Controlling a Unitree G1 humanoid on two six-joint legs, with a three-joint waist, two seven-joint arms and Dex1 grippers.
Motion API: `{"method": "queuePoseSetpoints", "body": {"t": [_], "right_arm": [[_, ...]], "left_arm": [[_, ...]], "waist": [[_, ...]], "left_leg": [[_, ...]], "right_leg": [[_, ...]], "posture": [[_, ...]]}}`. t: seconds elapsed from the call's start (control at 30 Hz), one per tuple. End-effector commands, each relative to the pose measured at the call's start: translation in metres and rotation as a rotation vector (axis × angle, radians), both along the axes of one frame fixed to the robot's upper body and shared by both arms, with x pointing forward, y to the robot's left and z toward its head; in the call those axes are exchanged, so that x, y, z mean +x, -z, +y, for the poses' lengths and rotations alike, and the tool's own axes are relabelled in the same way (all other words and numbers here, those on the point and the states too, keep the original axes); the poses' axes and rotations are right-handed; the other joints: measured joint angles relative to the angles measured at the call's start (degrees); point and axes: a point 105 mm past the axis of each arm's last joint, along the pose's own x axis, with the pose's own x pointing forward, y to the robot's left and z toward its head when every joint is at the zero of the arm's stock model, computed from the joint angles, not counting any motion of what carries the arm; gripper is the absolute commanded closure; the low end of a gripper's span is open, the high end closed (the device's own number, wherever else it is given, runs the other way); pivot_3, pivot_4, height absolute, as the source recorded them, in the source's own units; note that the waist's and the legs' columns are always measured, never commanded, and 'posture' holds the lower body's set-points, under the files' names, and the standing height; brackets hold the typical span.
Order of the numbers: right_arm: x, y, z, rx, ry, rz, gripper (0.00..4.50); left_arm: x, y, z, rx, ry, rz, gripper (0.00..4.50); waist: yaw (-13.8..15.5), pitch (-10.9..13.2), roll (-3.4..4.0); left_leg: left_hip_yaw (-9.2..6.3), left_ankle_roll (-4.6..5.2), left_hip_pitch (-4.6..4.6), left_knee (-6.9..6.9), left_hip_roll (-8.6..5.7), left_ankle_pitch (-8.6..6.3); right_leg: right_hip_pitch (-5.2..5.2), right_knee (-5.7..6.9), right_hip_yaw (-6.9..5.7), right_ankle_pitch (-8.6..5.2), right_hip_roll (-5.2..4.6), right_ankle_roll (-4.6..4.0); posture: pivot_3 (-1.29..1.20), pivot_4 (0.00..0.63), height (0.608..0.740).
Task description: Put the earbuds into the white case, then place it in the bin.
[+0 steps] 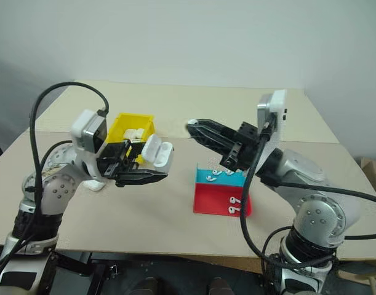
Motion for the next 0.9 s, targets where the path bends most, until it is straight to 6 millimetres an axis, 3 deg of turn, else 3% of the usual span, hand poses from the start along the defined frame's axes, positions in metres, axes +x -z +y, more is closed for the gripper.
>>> {"method": "queuePoseSetpoints", "body": {"t": [0.03, 0.9], "right_arm": [[-0.008, -0.006, 0.01, -0.003, -0.022, -0.058, 3.61], [0.001, 0.014, 0.025, -0.151, -0.001, -0.088, 3.61]], "left_arm": [[0.0, -0.005, -0.002, -0.002, 0.016, -0.035, 1.74], [-0.002, -0.005, -0.002, 0.001, -0.003, -0.077, 1.74]], "waist": [[-0.2, 0.0, 0.0], [-0.2, 0.0, 0.0]], "left_leg": [[0.0, 0.0, 0.0, 0.0, 0.0, 0.0], [0.0, 0.0, -0.01, 0.0, 0.0, 0.0]], "right_leg": [[-0.01, 0.0, 0.0, 0.0, 0.0, 0.0], [-0.02, -0.01, 0.01, -0.01, 0.0, -0.01]], "posture": [[0.0, 0.15, 0.74], [0.0, 0.15, 0.74]]}}
